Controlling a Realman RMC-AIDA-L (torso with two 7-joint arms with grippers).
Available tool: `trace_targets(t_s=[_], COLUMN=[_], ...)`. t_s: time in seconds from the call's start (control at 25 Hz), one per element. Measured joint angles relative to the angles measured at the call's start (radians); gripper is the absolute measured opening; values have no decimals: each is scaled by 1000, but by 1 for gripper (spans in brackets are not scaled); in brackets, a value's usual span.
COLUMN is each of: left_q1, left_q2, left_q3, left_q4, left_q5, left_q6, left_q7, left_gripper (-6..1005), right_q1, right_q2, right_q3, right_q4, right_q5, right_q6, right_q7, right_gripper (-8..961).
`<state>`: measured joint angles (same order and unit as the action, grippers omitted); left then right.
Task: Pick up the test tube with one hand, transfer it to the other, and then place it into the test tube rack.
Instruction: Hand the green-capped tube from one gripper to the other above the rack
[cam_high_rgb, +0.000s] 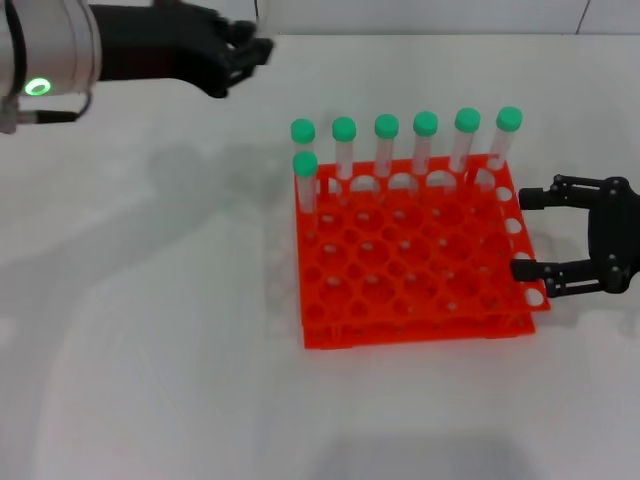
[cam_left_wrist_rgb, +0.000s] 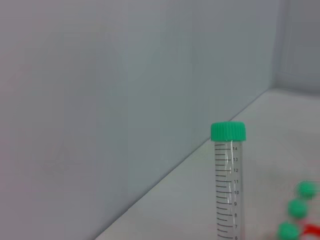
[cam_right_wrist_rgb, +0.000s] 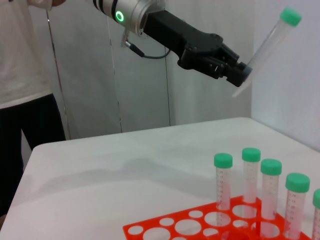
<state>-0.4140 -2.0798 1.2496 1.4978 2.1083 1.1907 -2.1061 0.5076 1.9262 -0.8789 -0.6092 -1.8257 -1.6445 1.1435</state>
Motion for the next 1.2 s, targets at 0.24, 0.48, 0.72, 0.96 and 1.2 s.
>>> trace_targets(t_s=[0.24,0.48,0.72,0.96,1.2], left_q1=[-77,-275,-371,-397,-421], left_q2=[18,117,162,130,113], left_q3=[-94,-269,-291,-293,-292], left_q4=[-244,-759,-1004,-980,-975], left_q5=[-234,-325,-251,-188,-176], left_q6=[101,350,382,360,323], left_q7=[280,568,666,658,663], left_gripper=[196,198,200,202,204], right_q1=[-12,-12,-17,-23,6], right_q2=[9,21,16,7,45], right_q3=[9,10,13,45,60], right_q4=[-10,-23,-25,10,112], right_q5=[24,45,96,242,373], right_q6=[-2,-17,-26,-69,-106], right_q7=[-9,-2,42,110,101], right_gripper=[869,869,869,869,869])
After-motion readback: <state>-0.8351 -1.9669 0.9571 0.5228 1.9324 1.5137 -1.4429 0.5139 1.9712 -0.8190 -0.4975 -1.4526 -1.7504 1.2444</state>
